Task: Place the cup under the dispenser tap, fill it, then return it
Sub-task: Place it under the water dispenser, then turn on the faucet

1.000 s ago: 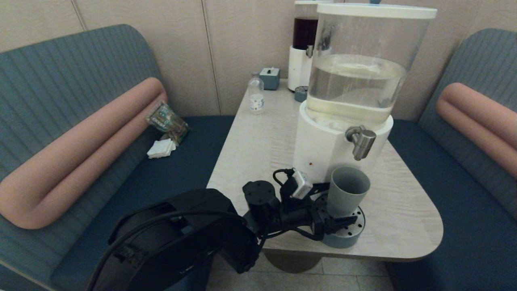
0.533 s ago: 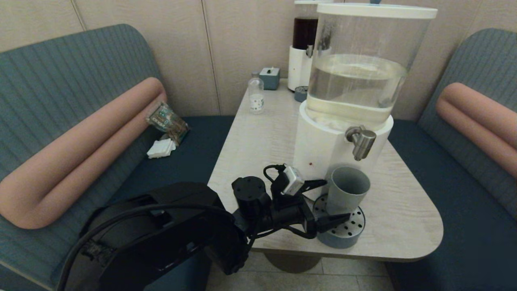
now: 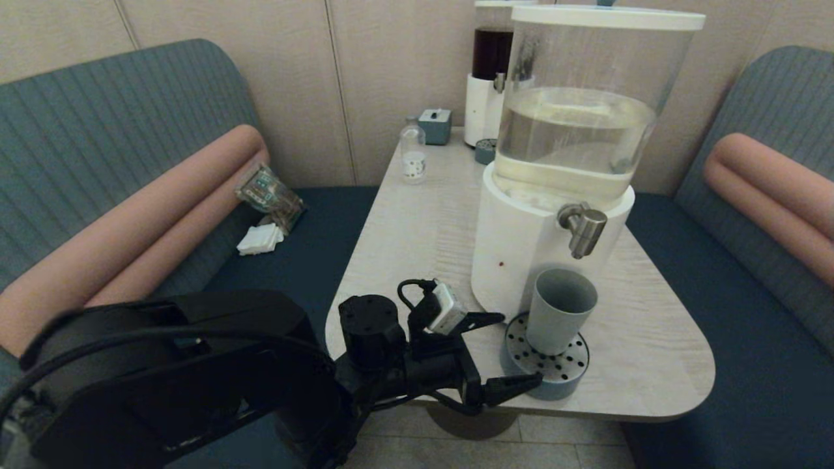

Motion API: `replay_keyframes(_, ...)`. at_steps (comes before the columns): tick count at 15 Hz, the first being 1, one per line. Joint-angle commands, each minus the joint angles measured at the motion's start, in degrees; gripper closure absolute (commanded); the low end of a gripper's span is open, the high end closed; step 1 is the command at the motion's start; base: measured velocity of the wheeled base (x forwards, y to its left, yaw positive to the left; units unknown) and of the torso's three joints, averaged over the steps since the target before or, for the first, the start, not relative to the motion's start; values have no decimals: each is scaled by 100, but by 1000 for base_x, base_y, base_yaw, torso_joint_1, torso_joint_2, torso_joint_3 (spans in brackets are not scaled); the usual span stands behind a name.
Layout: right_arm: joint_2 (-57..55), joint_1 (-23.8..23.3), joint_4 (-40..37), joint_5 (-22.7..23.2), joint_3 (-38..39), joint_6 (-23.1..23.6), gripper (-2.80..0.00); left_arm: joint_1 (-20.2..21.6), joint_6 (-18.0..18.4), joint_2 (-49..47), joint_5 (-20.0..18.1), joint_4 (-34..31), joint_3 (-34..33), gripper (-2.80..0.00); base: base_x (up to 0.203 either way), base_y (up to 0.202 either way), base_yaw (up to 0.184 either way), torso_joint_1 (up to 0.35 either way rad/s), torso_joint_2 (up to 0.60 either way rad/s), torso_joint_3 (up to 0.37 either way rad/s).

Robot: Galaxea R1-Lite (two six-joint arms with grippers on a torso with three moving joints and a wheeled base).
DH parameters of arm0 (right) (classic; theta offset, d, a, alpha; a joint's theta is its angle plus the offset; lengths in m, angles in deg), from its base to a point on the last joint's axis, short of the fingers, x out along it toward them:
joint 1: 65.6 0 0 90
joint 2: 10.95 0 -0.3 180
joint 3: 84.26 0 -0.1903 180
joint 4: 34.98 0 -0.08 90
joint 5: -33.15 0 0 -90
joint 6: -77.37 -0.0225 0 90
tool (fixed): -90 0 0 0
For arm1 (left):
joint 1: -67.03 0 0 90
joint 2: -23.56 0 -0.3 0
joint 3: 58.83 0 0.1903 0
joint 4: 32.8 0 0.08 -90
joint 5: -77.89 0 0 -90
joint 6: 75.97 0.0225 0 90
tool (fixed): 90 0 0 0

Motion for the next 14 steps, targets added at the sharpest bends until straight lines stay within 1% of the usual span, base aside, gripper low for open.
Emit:
replay_keyframes(1, 2, 0, 1, 2, 9, 7, 0, 114, 1, 672, -16, 49, -766, -280, 0, 0, 0, 0, 0, 0)
replay_keyframes(4, 2, 0, 1, 2, 9, 7, 0, 511, -3, 1595, 121, 49, -1673, -280, 0, 0, 0, 0, 0, 0)
replay_keyframes(6, 2, 0, 0, 2, 9, -2, 0, 939, -36, 2411, 206, 49, -2205, -280, 0, 0, 0, 0, 0, 0)
replay_keyframes(9, 2, 0, 1, 2, 9, 1, 0, 1735, -82, 3629, 259, 49, -2877, -280, 0, 0, 0, 0, 0, 0)
replay_keyframes(10, -6, 0, 1, 2, 9, 4, 0, 1948, -101, 4011, 292, 49, -3107, -280, 0, 0, 0, 0, 0, 0)
replay_keyframes(11, 2, 0, 1, 2, 9, 2, 0, 2068, -128, 4351, 376, 49, -3321, -280, 0, 0, 0, 0, 0, 0)
replay_keyframes(12, 2, 0, 1, 2, 9, -2, 0, 2137, -187, 4667, 555, 49, -3504, 0, 0, 0, 0, 0, 0, 0)
replay_keyframes(14, 2, 0, 1, 2, 9, -2, 0, 2196, -336, 5198, 1032, 49, -3680, 0, 0, 0, 0, 0, 0, 0)
